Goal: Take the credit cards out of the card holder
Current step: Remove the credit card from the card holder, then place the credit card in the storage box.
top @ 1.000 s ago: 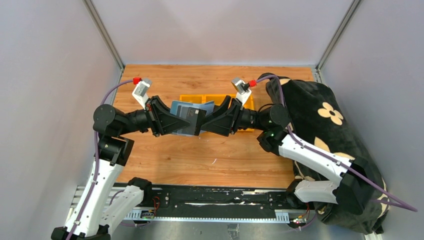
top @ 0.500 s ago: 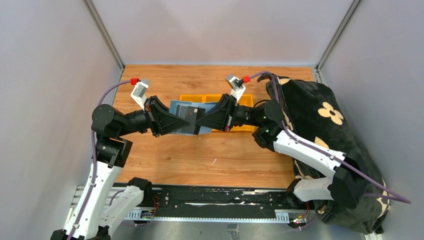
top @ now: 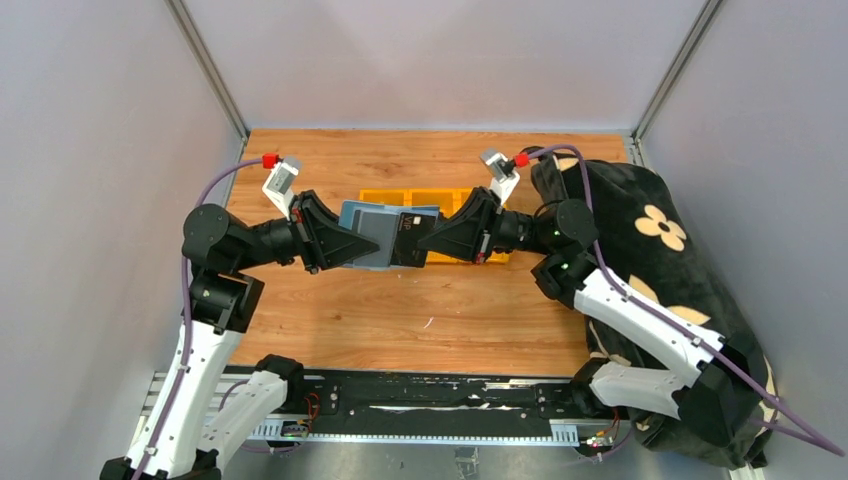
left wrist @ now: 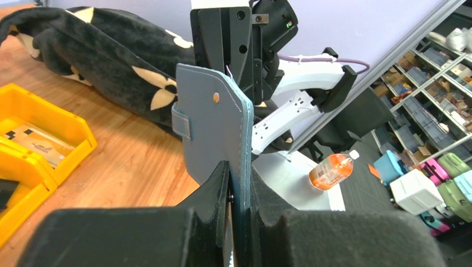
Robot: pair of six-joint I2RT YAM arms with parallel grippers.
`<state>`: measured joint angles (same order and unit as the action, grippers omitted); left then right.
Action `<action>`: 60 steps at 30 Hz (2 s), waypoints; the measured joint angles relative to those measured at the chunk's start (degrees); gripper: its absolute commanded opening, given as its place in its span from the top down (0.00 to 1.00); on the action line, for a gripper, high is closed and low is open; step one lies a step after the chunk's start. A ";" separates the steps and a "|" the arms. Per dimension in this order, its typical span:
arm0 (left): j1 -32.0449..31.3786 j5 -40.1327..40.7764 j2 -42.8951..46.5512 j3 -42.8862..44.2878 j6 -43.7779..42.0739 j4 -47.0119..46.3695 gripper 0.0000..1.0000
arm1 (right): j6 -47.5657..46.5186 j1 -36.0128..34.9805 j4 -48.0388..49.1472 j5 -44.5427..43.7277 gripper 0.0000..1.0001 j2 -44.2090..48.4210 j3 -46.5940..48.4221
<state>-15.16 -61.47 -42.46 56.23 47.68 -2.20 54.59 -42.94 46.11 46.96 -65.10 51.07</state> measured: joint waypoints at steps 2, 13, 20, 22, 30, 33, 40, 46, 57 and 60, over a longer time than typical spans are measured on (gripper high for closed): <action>0.04 0.17 -0.09 0.94 -2.14 2.43 0.96 | -0.50 1.70 -1.81 0.59 1.00 1.33 -0.22; 0.07 2.71 -0.48 11.91 -27.06 25.07 0.96 | -11.52 16.65 -26.34 -0.46 1.00 5.25 2.14; 0.07 3.23 -0.22 11.85 -32.13 29.88 0.97 | -18.71 16.70 -35.15 -5.49 1.00 -9.81 6.36; 0.07 3.23 -0.17 11.85 -32.61 30.38 0.97 | -21.07 16.15 -38.21 -7.50 1.00 -15.82 9.11; 0.07 3.23 0.09 11.78 -32.76 31.08 0.98 | -26.75 13.97 -46.23 -14.91 1.00 -33.62 20.31; 0.07 3.17 0.74 11.41 -32.63 31.04 0.98 | -27.74 13.53 -47.98 -17.44 1.00 -39.56 23.56; 0.07 2.82 1.66 10.88 -31.95 30.71 0.99 | -28.98 11.91 -52.22 -21.35 0.94 -46.73 29.07; 0.07 2.69 1.81 10.78 -31.65 30.60 1.00 | -29.79 11.72 -55.10 -24.11 0.67 -47.15 32.06; 0.07 2.51 1.77 10.14 -32.70 31.63 1.00 | -31.82 11.72 -57.57 -22.21 0.27 -29.92 31.85; 0.07 2.21 1.62 9.75 -33.14 31.93 1.00 | -31.82 11.72 -55.71 -19.19 0.22 -21.77 31.08</action>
<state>-15.09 -59.27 -40.84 65.98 14.55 29.74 22.76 -31.22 -9.61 27.77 -86.87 82.15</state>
